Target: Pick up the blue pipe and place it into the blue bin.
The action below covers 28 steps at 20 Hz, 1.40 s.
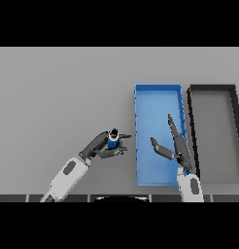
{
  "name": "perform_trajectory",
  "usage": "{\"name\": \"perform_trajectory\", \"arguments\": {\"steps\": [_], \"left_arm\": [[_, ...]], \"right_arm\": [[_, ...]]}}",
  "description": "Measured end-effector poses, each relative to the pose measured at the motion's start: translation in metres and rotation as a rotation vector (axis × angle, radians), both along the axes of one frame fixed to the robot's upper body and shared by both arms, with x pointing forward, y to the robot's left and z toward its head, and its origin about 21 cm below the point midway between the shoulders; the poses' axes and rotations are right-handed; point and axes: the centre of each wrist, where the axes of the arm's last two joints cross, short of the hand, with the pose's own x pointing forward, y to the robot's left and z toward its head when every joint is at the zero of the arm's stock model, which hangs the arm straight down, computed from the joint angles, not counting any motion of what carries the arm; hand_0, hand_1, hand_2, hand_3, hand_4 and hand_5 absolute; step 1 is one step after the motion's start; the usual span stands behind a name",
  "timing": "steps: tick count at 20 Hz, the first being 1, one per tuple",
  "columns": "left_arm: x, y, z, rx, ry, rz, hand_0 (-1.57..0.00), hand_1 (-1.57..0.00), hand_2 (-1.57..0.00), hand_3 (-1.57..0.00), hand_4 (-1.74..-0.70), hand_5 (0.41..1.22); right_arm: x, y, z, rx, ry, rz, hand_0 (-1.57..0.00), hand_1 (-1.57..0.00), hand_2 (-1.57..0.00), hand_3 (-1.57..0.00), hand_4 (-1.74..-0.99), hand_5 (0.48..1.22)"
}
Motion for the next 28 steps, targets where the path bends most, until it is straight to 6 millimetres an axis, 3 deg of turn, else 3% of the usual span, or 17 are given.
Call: {"name": "perform_trajectory", "arguments": {"steps": [5, 9, 18, 20, 23, 25, 28], "left_arm": [[0.002, -0.013, 0.034, -0.039, -0.054, -0.052, -1.55, -1.55, -1.56, -1.48, -1.73, 1.214], [-0.005, -0.016, 0.044, 0.004, -0.043, -0.070, -1.56, -1.56, -1.56, -1.49, -1.74, 1.218], [-0.002, -0.015, 0.044, 0.046, -0.033, -0.066, -1.57, -1.57, -1.57, -1.50, -1.74, 1.220], [-0.003, -0.019, 0.044, 0.047, -0.036, -0.071, -1.57, -1.57, -1.57, -1.50, -1.74, 1.220], [-0.002, -0.018, 0.044, 0.053, -0.033, -0.068, -1.57, -1.57, -1.57, -1.49, -1.74, 1.221], [-0.003, -0.017, 0.045, 0.049, -0.043, -0.076, -1.57, -1.57, -1.57, -1.49, -1.74, 1.221], [-0.005, -0.015, 0.045, 0.045, -0.054, -0.079, -1.57, -1.57, -1.57, -1.49, -1.74, 1.221]], "right_arm": [[-0.001, -0.004, 0.001, -0.014, -0.012, -0.003, 0.00, 0.00, 0.00, 0.00, -1.149, 0.599], [-0.003, -0.006, 0.000, -0.025, -0.016, -0.007, 0.00, 0.00, 0.00, 0.00, -1.133, 0.606], [-0.012, -0.009, -0.004, 0.051, -0.023, 0.000, 0.00, 0.00, 0.00, 0.00, -1.196, 0.622], [-0.011, -0.018, 0.009, 0.168, -0.077, 0.100, 0.00, 0.00, 0.00, 0.00, -1.212, 0.589], [-0.004, -0.029, 0.044, 0.220, -0.091, 0.293, 0.00, 0.00, 0.00, 0.00, -1.282, 0.537], [0.001, -0.023, 0.071, 0.189, -0.079, 0.430, 0.00, 0.00, 0.00, 0.00, -1.314, 0.500], [0.005, -0.008, 0.100, 0.138, -0.057, 0.580, 0.00, 0.00, 0.00, 0.00, -1.306, 0.502]]}}
